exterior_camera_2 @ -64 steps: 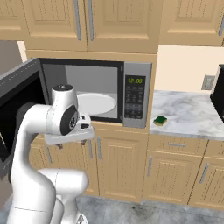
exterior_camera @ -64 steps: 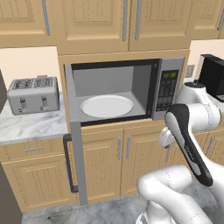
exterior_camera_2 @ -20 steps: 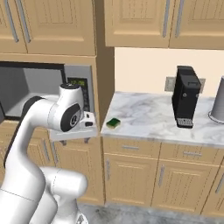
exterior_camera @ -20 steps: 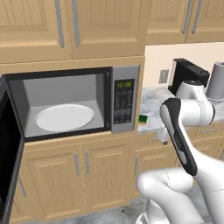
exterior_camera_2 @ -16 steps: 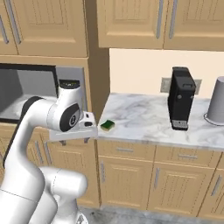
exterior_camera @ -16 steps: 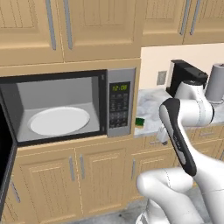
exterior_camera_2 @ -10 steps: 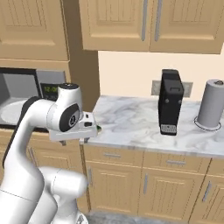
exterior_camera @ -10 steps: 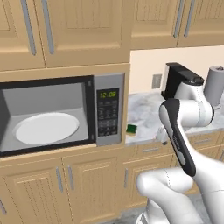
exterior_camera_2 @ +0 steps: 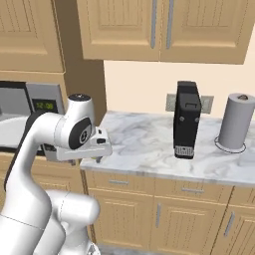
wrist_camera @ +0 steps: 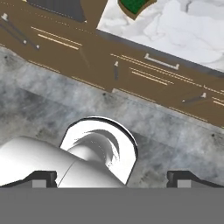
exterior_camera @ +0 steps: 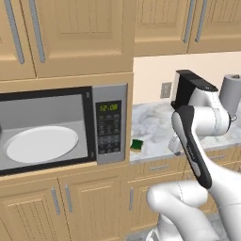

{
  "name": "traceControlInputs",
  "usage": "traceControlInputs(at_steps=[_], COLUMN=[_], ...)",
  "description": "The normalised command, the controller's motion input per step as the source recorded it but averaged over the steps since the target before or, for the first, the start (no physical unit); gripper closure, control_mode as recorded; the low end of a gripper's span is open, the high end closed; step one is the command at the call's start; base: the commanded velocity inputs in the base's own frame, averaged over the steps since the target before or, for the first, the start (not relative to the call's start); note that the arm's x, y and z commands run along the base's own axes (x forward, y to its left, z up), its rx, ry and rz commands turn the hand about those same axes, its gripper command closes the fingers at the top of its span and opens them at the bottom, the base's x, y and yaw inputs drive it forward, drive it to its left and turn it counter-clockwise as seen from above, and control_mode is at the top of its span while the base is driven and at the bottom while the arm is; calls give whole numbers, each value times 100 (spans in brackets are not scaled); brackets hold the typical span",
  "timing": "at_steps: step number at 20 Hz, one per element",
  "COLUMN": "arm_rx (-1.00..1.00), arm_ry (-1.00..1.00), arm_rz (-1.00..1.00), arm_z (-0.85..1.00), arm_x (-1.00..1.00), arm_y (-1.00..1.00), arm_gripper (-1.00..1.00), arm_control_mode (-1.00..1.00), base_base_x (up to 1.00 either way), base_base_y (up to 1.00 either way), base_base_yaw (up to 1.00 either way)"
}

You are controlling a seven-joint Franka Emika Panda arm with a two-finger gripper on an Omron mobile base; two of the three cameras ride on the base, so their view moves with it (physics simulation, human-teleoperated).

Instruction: Place the sponge inside the microwave to prepare for sanitizing.

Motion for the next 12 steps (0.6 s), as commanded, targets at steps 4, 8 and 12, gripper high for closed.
traceControlInputs(at_steps=[4, 8, 12], arm_rx=[0, 0, 0], arm_ry=[0, 0, 0], arm_rz=[0, 0, 0], arm_z=[0, 0, 0], arm_x=[0, 0, 0], arm_y=[0, 0, 0], arm_gripper=[-100, -100, -100], arm_control_mode=[100, 100, 100], base_base_x=[18, 41, 36], base_base_y=[-1, -2, -7], base_base_yaw=[0, 0, 1])
